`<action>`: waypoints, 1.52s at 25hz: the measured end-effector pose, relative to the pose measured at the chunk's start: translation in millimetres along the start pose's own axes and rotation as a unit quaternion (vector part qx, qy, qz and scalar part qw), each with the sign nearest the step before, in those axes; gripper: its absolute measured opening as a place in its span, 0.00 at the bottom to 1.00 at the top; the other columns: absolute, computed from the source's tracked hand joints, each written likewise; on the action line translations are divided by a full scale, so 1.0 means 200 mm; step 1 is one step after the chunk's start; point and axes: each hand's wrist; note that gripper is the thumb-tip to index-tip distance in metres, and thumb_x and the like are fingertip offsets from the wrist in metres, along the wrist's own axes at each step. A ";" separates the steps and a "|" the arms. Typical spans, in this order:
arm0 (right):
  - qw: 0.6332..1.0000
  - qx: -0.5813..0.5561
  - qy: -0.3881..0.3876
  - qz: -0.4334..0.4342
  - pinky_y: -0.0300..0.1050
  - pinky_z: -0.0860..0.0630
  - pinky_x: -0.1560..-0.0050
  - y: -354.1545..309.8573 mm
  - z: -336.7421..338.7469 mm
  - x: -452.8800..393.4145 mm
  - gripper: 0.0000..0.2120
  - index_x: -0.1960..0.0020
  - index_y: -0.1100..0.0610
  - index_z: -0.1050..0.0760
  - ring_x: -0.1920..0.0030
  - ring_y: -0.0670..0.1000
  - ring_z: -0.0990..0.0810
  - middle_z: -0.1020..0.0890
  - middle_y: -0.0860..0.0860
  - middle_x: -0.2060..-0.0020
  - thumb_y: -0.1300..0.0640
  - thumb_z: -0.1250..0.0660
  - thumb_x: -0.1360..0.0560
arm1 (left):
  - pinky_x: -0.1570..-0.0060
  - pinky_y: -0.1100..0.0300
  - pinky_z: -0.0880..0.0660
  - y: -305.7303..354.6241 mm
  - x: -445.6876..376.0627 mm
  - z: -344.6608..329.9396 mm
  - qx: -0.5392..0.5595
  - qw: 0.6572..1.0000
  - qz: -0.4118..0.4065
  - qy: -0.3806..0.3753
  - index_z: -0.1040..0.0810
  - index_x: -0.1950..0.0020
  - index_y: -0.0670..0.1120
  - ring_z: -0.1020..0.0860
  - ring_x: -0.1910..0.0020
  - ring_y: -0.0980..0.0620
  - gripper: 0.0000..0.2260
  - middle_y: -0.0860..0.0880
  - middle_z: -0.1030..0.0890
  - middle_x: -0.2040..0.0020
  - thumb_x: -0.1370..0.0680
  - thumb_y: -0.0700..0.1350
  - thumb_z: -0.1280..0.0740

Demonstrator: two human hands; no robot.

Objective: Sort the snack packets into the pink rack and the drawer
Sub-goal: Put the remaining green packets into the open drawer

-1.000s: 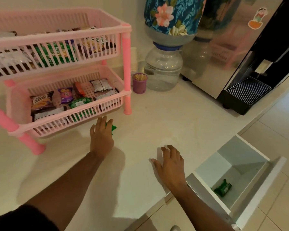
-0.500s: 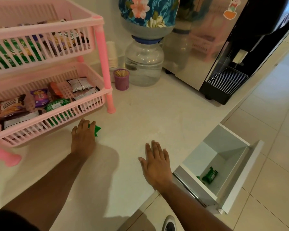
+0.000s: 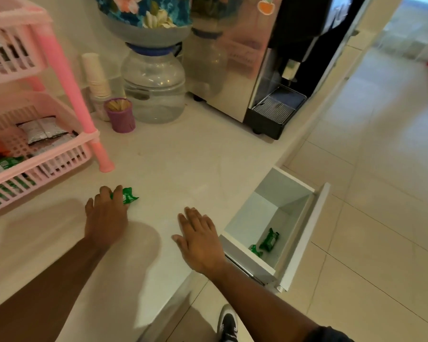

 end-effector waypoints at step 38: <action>0.831 -0.238 0.288 -0.412 0.42 0.34 0.32 1.17 0.22 0.53 0.24 0.22 0.54 0.45 0.31 0.46 0.34 0.39 0.49 0.28 0.56 0.46 0.17 | 0.61 0.57 0.26 1.94 0.10 -1.05 0.061 0.886 -0.053 -0.456 0.21 0.46 0.43 0.18 0.52 0.45 0.07 0.45 0.18 0.48 0.24 0.36 0.32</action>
Point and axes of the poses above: each hand's wrist, its own x-axis away from the middle knuckle, its own z-axis out of the back of the hand, y = z × x
